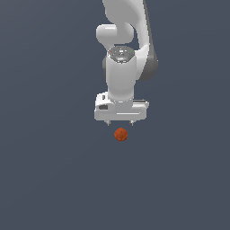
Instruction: Pick up the object and move it to a goal position.
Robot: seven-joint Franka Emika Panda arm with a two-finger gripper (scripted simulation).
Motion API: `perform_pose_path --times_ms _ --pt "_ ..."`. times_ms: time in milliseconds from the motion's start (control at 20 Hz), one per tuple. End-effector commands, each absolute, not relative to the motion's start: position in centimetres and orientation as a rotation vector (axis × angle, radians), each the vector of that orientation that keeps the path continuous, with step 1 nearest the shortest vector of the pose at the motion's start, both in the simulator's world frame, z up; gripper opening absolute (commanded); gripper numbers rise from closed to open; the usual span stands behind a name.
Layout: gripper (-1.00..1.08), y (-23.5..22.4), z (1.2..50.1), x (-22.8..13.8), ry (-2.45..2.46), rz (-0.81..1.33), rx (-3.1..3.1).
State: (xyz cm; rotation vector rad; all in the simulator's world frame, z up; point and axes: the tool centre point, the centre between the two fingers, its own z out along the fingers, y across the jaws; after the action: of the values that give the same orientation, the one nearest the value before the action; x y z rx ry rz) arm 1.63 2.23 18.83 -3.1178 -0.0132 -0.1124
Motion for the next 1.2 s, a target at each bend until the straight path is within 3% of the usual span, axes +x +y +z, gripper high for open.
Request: perform_pose_path --times_ms 0,550,1150 --pt "1.0 2.2 18.8 1.6 -0.013 -0.112 -3.118" --pt "1.0 -1.0 17.9 1.0 0.103 -0.082 -3.124" --pt "1.0 -0.8 17.7 1.0 0.147 -0.08 -3.121"
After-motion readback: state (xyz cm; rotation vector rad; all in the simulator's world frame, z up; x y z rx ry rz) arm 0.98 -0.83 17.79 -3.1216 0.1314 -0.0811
